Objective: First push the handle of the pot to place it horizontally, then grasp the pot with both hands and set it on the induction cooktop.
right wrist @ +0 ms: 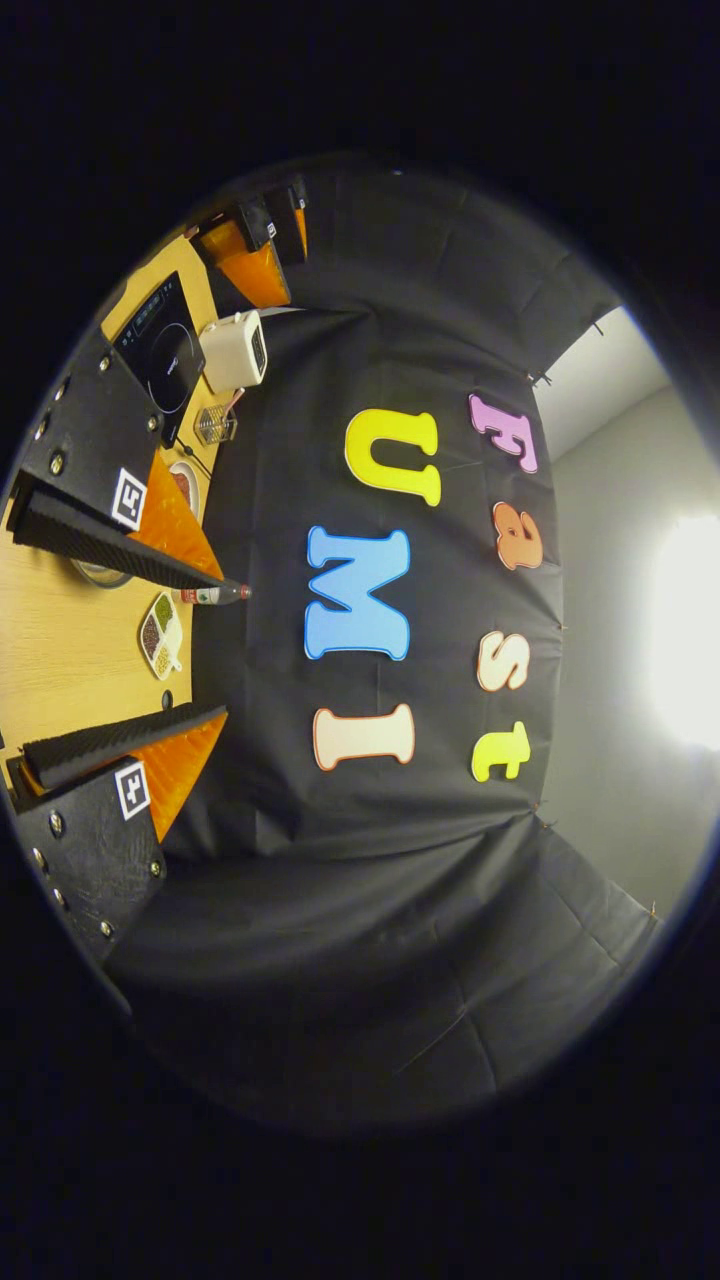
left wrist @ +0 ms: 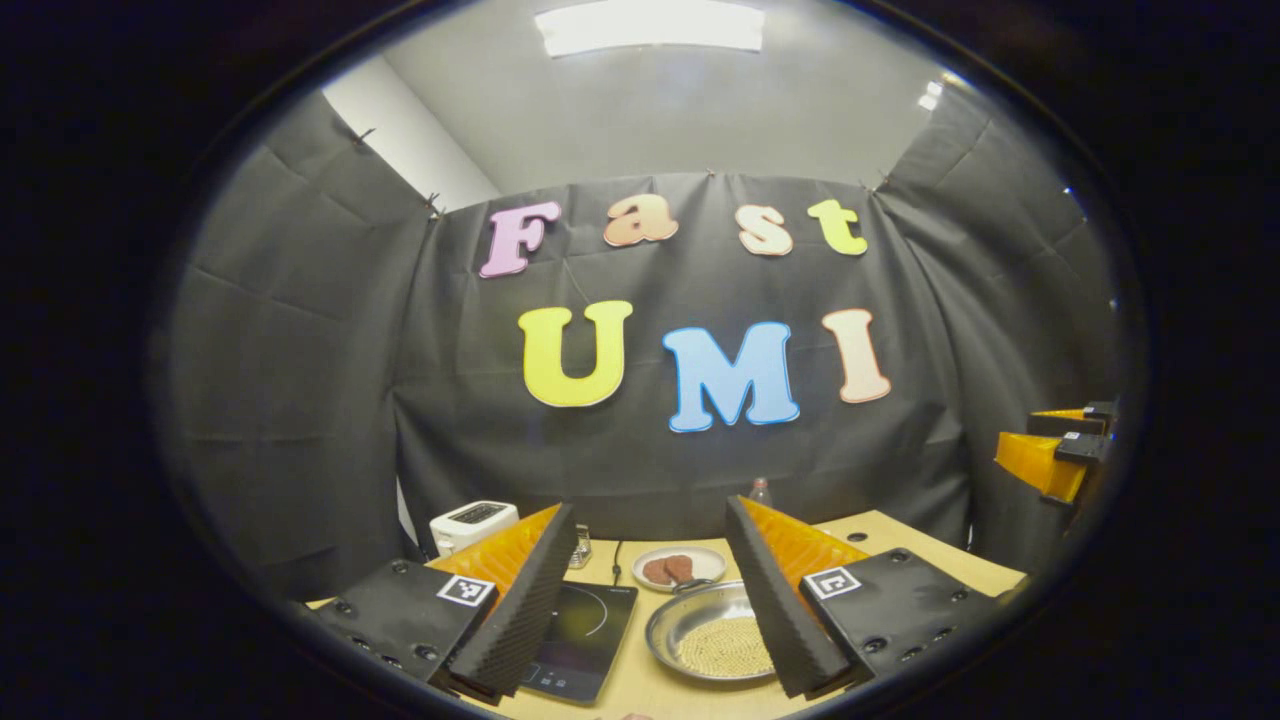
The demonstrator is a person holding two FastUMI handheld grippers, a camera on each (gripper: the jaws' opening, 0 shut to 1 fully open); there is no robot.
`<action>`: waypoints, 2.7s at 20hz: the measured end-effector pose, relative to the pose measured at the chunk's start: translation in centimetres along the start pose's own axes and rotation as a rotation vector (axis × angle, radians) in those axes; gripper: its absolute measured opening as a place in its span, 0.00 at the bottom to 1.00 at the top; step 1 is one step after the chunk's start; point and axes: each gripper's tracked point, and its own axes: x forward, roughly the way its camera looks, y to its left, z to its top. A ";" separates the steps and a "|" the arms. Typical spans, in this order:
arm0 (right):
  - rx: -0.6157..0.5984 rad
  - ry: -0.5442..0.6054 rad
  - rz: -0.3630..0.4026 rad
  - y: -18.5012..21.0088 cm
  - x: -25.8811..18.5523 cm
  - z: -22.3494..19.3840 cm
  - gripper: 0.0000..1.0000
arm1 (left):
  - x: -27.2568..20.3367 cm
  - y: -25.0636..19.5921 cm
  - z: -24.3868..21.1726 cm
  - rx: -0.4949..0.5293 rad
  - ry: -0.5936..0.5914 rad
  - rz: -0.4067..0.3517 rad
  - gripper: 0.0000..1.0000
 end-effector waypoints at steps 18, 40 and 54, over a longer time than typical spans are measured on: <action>-0.022 0.215 0.465 13.7 -0.5 -6.8 0.02 | -0.5 7.7 0.2 0.044 -0.022 0.153 0.97; -0.224 0.782 0.679 24.3 -3.2 -25.5 0.02 | 8.1 21.5 -7.7 0.005 0.077 0.195 0.91; -0.195 0.998 0.412 19.6 -2.2 -30.3 0.02 | 11.7 22.6 -10.9 -0.064 0.114 0.113 0.90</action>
